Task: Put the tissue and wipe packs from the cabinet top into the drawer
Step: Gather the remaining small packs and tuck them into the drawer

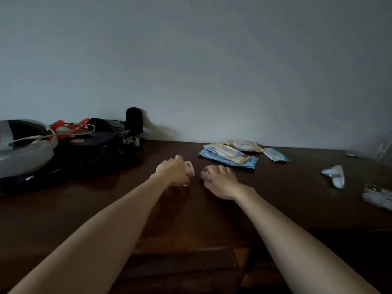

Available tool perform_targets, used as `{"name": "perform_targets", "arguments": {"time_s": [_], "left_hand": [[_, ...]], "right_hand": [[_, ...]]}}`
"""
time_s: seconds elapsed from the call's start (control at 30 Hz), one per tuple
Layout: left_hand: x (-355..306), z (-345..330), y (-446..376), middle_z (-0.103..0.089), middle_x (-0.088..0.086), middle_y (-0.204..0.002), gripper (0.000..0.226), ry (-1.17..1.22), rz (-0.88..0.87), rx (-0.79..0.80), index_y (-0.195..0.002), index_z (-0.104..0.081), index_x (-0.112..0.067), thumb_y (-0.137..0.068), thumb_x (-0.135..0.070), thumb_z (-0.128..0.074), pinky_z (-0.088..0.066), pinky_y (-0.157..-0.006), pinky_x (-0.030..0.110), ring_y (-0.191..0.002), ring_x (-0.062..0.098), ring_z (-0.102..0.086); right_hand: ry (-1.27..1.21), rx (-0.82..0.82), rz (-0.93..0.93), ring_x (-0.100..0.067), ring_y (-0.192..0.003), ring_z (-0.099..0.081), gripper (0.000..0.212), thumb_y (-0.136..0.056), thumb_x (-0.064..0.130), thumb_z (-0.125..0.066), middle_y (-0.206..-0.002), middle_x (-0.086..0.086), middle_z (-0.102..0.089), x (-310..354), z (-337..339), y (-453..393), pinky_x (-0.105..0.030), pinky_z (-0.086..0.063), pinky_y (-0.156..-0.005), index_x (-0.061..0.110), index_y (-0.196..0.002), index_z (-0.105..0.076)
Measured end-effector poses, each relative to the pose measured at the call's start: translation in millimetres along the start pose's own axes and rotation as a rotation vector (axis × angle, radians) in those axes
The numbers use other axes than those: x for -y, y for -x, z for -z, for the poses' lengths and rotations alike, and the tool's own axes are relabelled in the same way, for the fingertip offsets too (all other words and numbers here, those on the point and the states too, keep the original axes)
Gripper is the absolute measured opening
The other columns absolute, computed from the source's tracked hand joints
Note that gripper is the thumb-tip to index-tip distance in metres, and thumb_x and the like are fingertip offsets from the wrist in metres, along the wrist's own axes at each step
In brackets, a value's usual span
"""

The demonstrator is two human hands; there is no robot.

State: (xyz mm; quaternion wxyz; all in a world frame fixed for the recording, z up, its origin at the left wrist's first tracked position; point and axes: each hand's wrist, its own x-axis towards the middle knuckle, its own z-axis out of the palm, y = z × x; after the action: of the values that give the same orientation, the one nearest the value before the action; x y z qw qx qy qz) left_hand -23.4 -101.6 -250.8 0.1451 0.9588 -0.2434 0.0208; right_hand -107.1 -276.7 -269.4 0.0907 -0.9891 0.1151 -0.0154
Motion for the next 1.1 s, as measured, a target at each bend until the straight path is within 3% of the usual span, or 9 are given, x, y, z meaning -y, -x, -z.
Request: {"name": "perform_targets", "arguments": {"time_s": [0.2,0.27,0.37,0.47,0.57,0.67,0.8,0.97,1.1], "left_hand": [[-14,-2,94,-0.062,0.003,-0.104,0.045,0.485,0.059,-0.264,-0.11,-0.04,-0.016,-0.08,-0.038,-0.065,-0.044,-0.075,0.038,-0.098,0.033,-0.064],[-19,3,134,-0.065,-0.003,-0.088,0.041,0.729,0.032,-0.288,-0.109,-0.042,-0.018,-0.08,-0.039,-0.063,-0.05,-0.07,0.039,-0.084,0.023,-0.067],[-23,1,203,-0.066,-0.015,-0.078,0.035,1.044,-0.094,-0.306,-0.102,-0.049,-0.019,-0.078,-0.039,-0.064,-0.056,-0.056,0.031,-0.065,0.002,-0.065],[-12,-25,266,-0.058,-0.024,-0.094,0.022,1.228,-0.214,-0.24,-0.094,-0.057,-0.035,-0.074,-0.029,-0.062,-0.051,-0.061,0.015,-0.077,-0.004,-0.061],[15,-85,307,-0.067,0.001,-0.118,0.042,1.43,-0.008,-0.108,-0.117,-0.061,-0.03,-0.077,-0.018,-0.061,-0.057,-0.081,0.029,-0.102,0.012,-0.066],[51,-155,334,-0.069,0.013,-0.117,0.039,1.701,0.42,0.056,-0.127,-0.061,-0.006,-0.088,-0.008,-0.057,-0.053,-0.092,0.045,-0.102,0.029,-0.066],[87,-232,362,-0.063,0.021,-0.118,0.035,1.893,0.857,0.306,-0.123,-0.058,-0.007,-0.089,-0.009,-0.062,-0.051,-0.095,0.064,-0.104,0.036,-0.064],[103,-300,402,-0.07,0.026,-0.112,0.056,1.976,0.927,0.576,-0.122,-0.065,-0.001,-0.074,-0.022,-0.086,-0.05,-0.091,0.066,-0.102,0.044,-0.07],[118,-335,415,-0.067,0.026,-0.122,0.075,2.077,0.988,0.775,-0.123,-0.07,-0.006,-0.078,-0.067,-0.072,-0.044,-0.096,0.071,-0.113,0.046,-0.065]], "right_hand": [[-0.458,-0.315,0.03,-0.023,-0.111,-0.055,0.03,-0.1,0.028,-0.055,-0.128,-0.009,-0.052,20,-11,81,-0.035,-0.046,-0.089,0.029,-0.127,-0.044],[-0.838,-0.365,-0.003,-0.015,-0.091,-0.059,0.02,-0.102,0.023,-0.049,-0.115,-0.005,-0.057,34,-6,114,-0.024,-0.049,-0.069,0.03,-0.12,-0.043],[-0.976,-0.477,0.063,0.001,-0.074,-0.058,0.02,-0.1,0.02,-0.045,-0.096,0.008,-0.059,50,-8,169,-0.021,-0.046,-0.058,0.03,-0.117,-0.045],[-1.004,-0.506,0.229,-0.005,-0.069,-0.059,0.03,-0.088,0.018,-0.049,-0.088,0.01,-0.061,61,-46,226,-0.027,-0.049,-0.058,0.031,-0.115,-0.049],[-0.935,-0.503,0.315,-0.019,-0.076,-0.06,0.039,-0.08,0.02,-0.055,-0.101,0.009,-0.057,65,-109,269,-0.035,-0.051,-0.062,0.024,-0.119,-0.052],[-0.944,-0.354,0.186,-0.015,-0.084,-0.063,0.042,-0.082,0.026,-0.057,-0.105,0.013,-0.058,55,-191,295,-0.022,-0.051,-0.067,0.034,-0.123,-0.052],[-1.11,0.084,-0.354,-0.014,-0.086,-0.067,0.024,-0.093,0.038,-0.054,-0.113,-0.005,-0.059,33,-287,297,-0.024,-0.056,-0.056,0.042,-0.116,-0.049],[-1.268,0.334,-0.738,-0.038,-0.104,-0.069,0.015,-0.099,0.03,-0.06,-0.115,-0.021,-0.068,15,-374,312,-0.055,-0.057,-0.095,0.025,-0.113,-0.061],[-1.587,0.516,-0.885,-0.033,-0.098,-0.066,0.034,-0.097,0.041,-0.055,-0.111,-0.018,-0.066,7,-397,329,-0.043,-0.057,-0.078,0.017,-0.12,-0.063]]}}
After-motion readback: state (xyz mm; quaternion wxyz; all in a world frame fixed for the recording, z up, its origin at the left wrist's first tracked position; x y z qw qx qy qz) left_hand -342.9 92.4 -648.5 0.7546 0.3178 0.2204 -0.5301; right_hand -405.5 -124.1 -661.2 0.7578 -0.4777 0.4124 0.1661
